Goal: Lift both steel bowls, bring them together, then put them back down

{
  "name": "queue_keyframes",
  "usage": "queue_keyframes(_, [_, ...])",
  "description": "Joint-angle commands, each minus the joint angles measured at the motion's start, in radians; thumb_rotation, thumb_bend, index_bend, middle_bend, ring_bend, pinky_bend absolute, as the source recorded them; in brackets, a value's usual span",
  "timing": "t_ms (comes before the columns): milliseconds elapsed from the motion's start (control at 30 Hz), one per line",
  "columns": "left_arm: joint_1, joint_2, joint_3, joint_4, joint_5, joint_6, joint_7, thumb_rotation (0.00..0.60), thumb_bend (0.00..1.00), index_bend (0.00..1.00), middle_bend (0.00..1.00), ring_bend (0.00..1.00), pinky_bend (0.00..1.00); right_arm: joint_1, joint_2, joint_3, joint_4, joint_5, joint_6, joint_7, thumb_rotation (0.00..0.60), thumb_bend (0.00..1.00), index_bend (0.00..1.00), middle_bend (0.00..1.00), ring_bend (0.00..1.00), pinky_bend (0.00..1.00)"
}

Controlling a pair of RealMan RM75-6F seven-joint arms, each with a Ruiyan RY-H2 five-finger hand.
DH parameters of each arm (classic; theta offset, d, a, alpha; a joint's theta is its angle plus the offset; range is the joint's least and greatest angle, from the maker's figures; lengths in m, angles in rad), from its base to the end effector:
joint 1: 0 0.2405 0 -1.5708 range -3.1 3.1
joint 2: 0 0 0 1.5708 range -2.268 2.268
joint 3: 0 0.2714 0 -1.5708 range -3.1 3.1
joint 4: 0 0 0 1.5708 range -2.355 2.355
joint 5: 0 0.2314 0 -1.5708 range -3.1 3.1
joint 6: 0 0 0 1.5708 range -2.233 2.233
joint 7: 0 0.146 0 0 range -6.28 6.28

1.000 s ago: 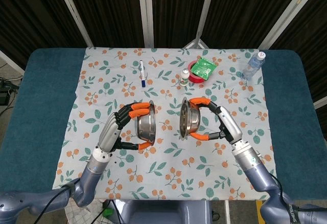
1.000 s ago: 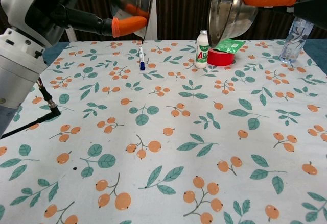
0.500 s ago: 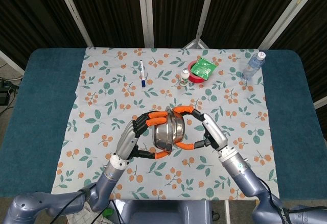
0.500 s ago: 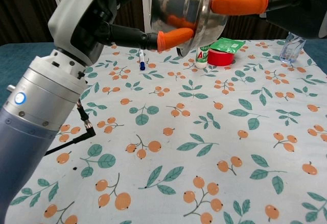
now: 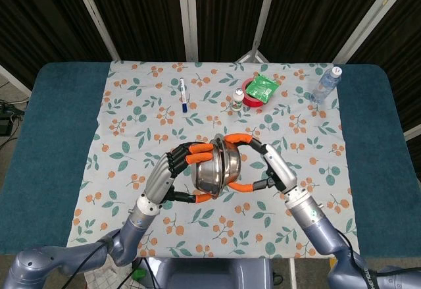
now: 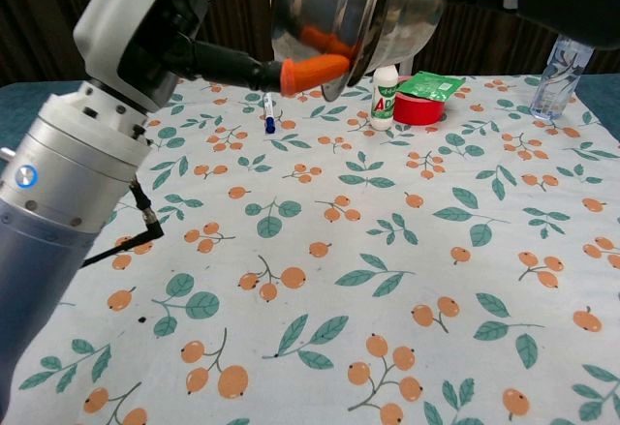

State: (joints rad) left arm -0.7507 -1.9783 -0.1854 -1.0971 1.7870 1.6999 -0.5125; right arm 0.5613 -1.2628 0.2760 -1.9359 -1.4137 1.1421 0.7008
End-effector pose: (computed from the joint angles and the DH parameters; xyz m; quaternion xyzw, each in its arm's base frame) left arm -0.0580 0.2955 -0.0541 -0.5157 -0.3083 -0.7932 0.0991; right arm -0.1027 -0.3038 0.0741 0.4655 -0.6086 0.6371 0.0842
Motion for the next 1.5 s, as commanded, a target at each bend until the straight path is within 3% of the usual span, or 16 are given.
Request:
queue_keyframes(33, [0.026,0.095,0.009,-0.057,0.012,0.009,0.054,0.6,0.29,0.46,0.33,0.32,0.49,-0.019,0.038,0.003,0.041,0.014,0.01,-0.003,0.6,0.24,0.58,0.4,0.51,0.15])
queue_keyframes(233, [0.068,0.252,0.067,-0.14,-0.007,-0.074,0.158,0.6,0.29,0.46,0.33,0.32,0.49,-0.025,0.083,-0.031,0.117,0.01,-0.026,-0.075,0.6,0.24,0.58,0.4,0.51,0.15])
queue_keyframes(567, [0.088,0.401,0.121,-0.156,-0.079,-0.253,0.292,0.6,0.29,0.46,0.33,0.32,0.49,-0.031,0.093,-0.093,0.241,0.008,-0.06,-0.248,0.6,0.24,0.58,0.4,0.51,0.15])
queue_keyframes(767, [0.091,0.428,0.152,-0.158,-0.132,-0.366,0.289,0.6,0.28,0.46,0.33,0.32,0.49,-0.035,0.08,-0.139,0.293,-0.014,-0.093,-0.268,0.6,0.24,0.58,0.4,0.51,0.15])
queue_keyframes(967, [0.084,0.442,0.173,-0.141,-0.202,-0.505,0.329,0.6,0.28,0.46,0.33,0.32,0.49,-0.05,0.028,-0.172,0.365,-0.046,-0.059,-0.389,0.6,0.24,0.58,0.4,0.52,0.15])
queue_keyframes(1167, [0.069,0.452,0.178,-0.163,-0.255,-0.61,0.373,0.6,0.28,0.45,0.33,0.32,0.49,-0.064,-0.017,-0.191,0.429,-0.072,-0.018,-0.512,0.6,0.25,0.58,0.4,0.52,0.15])
queue_keyframes(1500, [0.055,0.488,0.163,-0.224,-0.371,-0.754,0.434,0.6,0.28,0.45,0.33,0.32,0.5,-0.081,-0.056,-0.218,0.492,-0.102,0.013,-0.581,0.6,0.25,0.58,0.4,0.52,0.15])
